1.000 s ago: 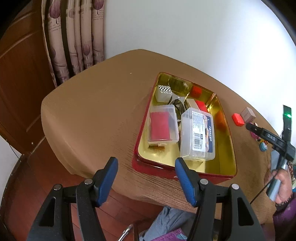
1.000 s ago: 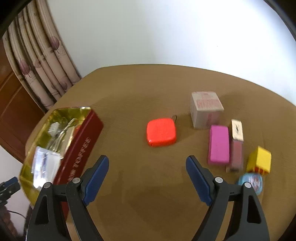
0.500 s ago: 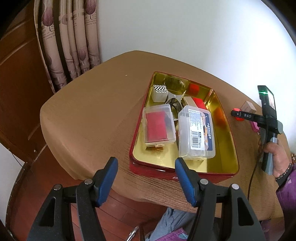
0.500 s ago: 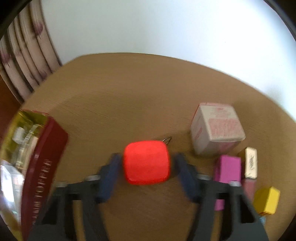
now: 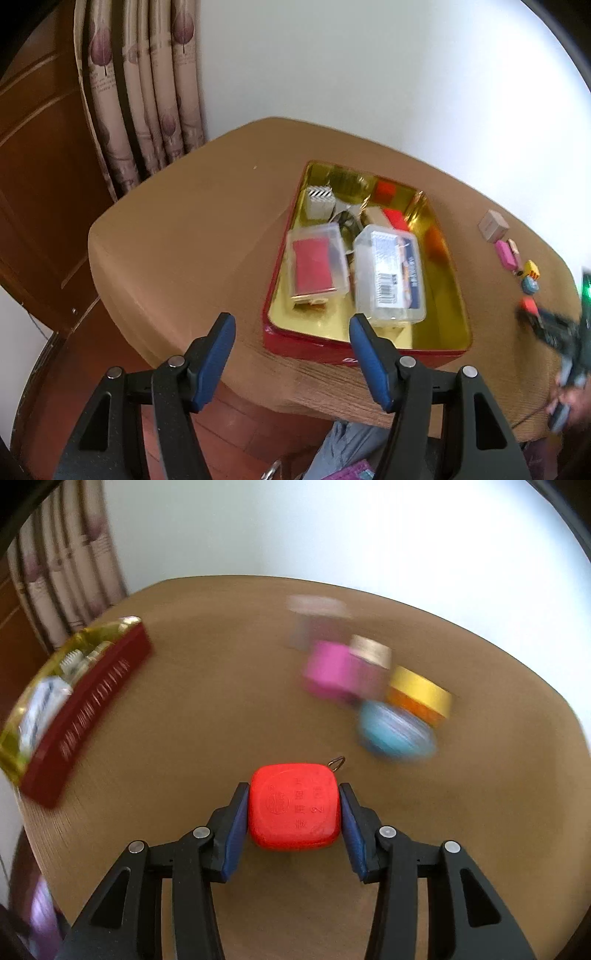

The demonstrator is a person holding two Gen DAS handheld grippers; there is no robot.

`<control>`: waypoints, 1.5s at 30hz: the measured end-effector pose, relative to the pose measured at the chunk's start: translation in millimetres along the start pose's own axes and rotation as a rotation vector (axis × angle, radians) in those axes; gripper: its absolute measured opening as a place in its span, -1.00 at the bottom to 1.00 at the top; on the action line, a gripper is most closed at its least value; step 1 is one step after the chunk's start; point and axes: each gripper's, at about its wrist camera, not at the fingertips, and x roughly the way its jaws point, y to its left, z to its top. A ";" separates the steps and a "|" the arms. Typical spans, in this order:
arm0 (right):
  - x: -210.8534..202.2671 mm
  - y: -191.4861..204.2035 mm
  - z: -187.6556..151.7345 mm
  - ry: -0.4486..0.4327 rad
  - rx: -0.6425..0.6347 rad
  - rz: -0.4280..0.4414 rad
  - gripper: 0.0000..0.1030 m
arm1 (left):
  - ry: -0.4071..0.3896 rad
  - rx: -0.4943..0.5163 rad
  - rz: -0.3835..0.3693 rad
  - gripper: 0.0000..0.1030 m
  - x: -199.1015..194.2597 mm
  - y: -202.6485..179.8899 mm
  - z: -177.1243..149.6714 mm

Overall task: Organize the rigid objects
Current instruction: 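Grasp the beige cardboard cube with the left tool while the right tool holds the tape measure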

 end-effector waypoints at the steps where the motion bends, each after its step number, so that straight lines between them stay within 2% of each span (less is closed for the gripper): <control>1: -5.5 -13.2 -6.0 0.002 0.016 -0.027 -0.16 | -0.005 0.006 -0.016 0.28 -2.2 -2.4 -0.2; 3: -14.6 -47.4 -18.8 0.009 0.052 -0.099 -0.16 | -0.004 0.023 -0.062 0.28 -5.8 -10.8 -0.8; 6: -23.0 -100.0 -30.5 0.001 0.124 -0.170 -0.16 | 0.051 0.054 -0.163 0.28 -5.9 -37.4 1.7; 7: -24.8 -109.9 -31.0 -0.010 0.127 -0.203 -0.16 | 0.073 0.062 -0.198 0.28 -4.8 -48.7 4.2; 11: -25.0 -143.1 -37.7 -0.043 0.164 -0.244 -0.16 | 0.147 0.103 -0.285 0.28 3.6 -104.1 28.4; 14: -26.4 -155.3 -43.4 -0.063 0.207 -0.191 -0.16 | 0.183 0.157 -0.343 0.28 18.8 -162.5 63.1; 16: -26.3 -158.2 -43.2 -0.064 0.222 -0.161 -0.16 | 0.209 0.192 -0.355 0.28 34.0 -196.5 82.0; 20: -29.7 -167.9 -46.5 -0.081 0.266 -0.091 -0.15 | 0.227 0.293 -0.318 0.28 69.8 -270.8 118.7; 23: -35.7 -172.2 -51.6 -0.097 0.293 -0.047 -0.15 | 0.250 0.327 -0.292 0.28 94.1 -304.8 136.8; 27: -34.2 -170.6 -44.5 -0.105 0.294 -0.004 -0.15 | 0.373 0.286 -0.275 0.28 136.8 -337.9 152.9; 31: -35.3 -172.3 -45.0 -0.112 0.301 0.034 -0.15 | 0.427 0.245 -0.218 0.28 165.9 -347.9 161.7; 37: -32.7 -172.7 -43.0 -0.115 0.301 0.062 -0.15 | 0.493 0.148 -0.235 0.28 193.5 -347.6 171.2; 39: -34.0 -173.2 -44.5 -0.116 0.302 0.067 -0.13 | 0.516 0.144 -0.245 0.28 200.3 -351.1 171.3; 45: -42.0 -178.2 -49.8 -0.117 0.303 0.077 -0.12 | 0.560 0.151 -0.190 0.28 220.7 -362.4 168.0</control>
